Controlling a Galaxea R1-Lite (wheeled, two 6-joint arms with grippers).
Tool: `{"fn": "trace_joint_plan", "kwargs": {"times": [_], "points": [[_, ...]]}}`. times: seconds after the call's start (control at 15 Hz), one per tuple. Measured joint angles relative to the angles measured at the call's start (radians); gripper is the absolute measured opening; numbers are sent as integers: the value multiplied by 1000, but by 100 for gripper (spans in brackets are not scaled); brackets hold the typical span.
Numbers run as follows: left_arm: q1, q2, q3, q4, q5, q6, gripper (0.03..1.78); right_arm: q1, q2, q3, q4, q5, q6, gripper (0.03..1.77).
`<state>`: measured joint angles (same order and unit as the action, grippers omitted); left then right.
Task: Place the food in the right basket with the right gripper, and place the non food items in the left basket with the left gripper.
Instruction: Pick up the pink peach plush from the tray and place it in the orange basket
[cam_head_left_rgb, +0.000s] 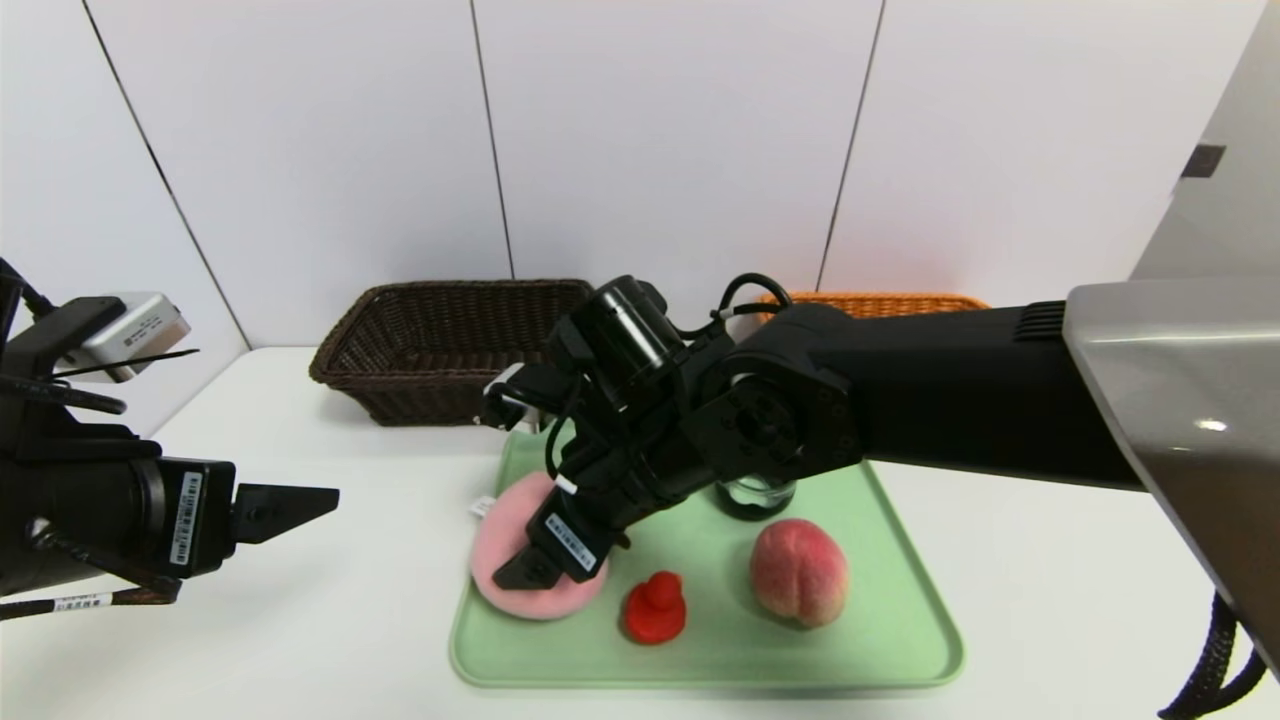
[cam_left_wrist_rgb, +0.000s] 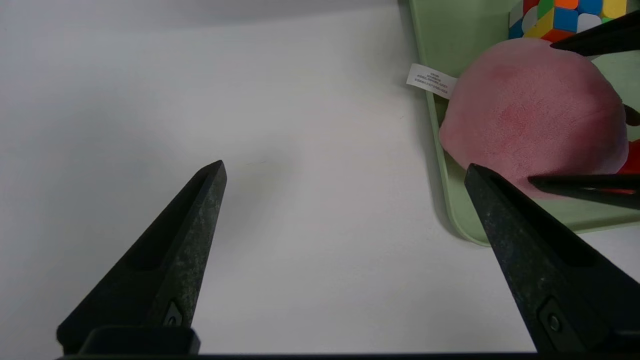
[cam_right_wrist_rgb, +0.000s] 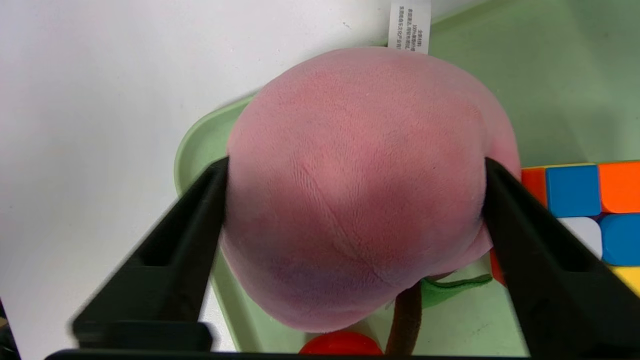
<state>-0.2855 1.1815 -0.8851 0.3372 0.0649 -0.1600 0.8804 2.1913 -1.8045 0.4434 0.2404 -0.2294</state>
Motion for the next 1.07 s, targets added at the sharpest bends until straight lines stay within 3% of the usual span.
{"fn": "trace_joint_plan", "kwargs": {"times": [0.27,0.53,0.87,1.07], "points": [[0,1,-3,-2,0,0,169,7,-6,-5,2,3,1,98],[0,-2,-5,1,0,0,169,6,-37,-31,5,4,12,68],[0,-13,-10,2,0,-1,169,-41,-134,-68,6,-5,64,66],[0,-19,-11,-1,0,-1,169,-123,-193,-106,6,-34,162,66]]}}
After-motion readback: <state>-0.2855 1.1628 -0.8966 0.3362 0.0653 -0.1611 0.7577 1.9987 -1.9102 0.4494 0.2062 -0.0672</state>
